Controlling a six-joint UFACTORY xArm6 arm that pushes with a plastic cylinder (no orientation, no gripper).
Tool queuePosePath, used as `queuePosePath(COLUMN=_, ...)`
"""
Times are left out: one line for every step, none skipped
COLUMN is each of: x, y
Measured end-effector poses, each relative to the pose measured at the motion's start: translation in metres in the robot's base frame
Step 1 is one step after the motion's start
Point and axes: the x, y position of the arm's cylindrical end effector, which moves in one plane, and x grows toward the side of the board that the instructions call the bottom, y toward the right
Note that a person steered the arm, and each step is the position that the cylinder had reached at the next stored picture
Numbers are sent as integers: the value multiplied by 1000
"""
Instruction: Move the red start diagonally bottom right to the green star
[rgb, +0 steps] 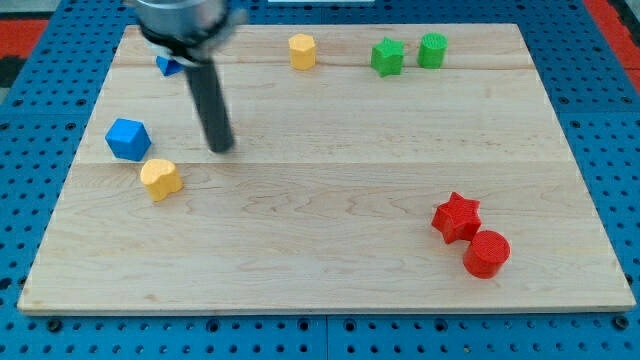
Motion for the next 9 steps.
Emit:
queuePosePath(x=61, y=84)
queuePosePath(x=107, y=122)
queuePosePath(x=123, y=176)
queuePosePath(x=110, y=195)
queuePosePath(x=95, y=220)
queuePosePath(x=87, y=253)
queuePosePath(x=86, y=280)
queuePosePath(x=84, y=285)
queuePosePath(x=44, y=245)
